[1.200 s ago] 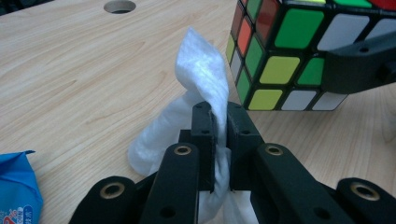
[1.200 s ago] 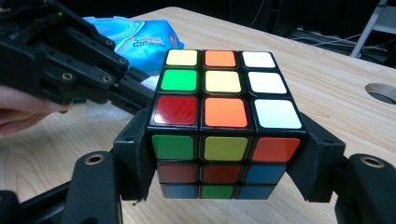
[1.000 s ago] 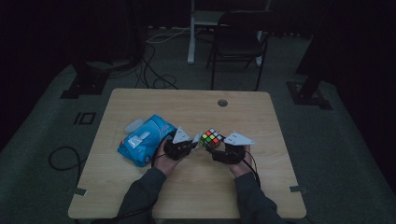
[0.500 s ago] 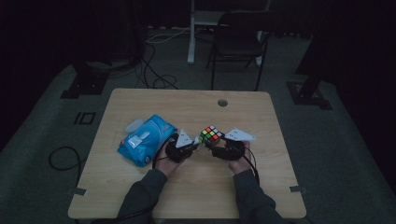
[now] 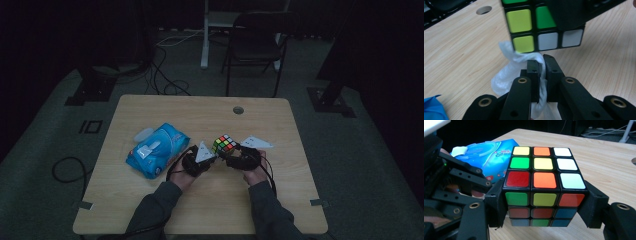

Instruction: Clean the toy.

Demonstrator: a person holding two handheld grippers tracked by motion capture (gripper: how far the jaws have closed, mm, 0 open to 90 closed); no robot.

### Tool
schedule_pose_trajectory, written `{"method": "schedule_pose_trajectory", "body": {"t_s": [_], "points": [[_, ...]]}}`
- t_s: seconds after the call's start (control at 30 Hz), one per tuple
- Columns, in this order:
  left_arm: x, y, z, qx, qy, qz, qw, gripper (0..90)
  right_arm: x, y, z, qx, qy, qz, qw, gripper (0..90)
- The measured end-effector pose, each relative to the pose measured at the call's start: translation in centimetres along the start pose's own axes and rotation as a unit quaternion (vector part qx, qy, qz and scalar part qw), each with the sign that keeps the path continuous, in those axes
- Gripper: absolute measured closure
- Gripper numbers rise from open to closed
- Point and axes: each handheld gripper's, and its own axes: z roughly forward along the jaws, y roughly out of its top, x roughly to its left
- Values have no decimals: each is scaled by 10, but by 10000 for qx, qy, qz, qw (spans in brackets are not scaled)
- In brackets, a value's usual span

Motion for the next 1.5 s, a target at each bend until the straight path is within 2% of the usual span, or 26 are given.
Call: {"method": "schedule_pose_trajectory", "body": {"t_s": [0.27,0.67,0.87,0.93,1.13,1.3,1.5], "points": [[-9,3,6,-26,-112,76,9999,856,2,1,3,30,49,48,10000,342],[-23,2,6,-91,-306,271,9991,854,-2,0,4,57,-70,91,9999,342],[-15,1,5,-104,-209,119,9997,854,-1,0,3,71,-70,71,9999,342],[-7,-1,3,-129,-101,-13,9999,854,-1,0,3,60,-63,62,9999,342],[6,-4,0,-180,62,-199,9996,852,0,0,2,45,-53,57,10000,342],[11,-5,-1,-200,157,-250,9994,852,0,1,1,25,-38,60,10000,342],[12,-5,1,-216,154,-267,9993,851,1,1,2,34,-29,78,10000,342]]}}
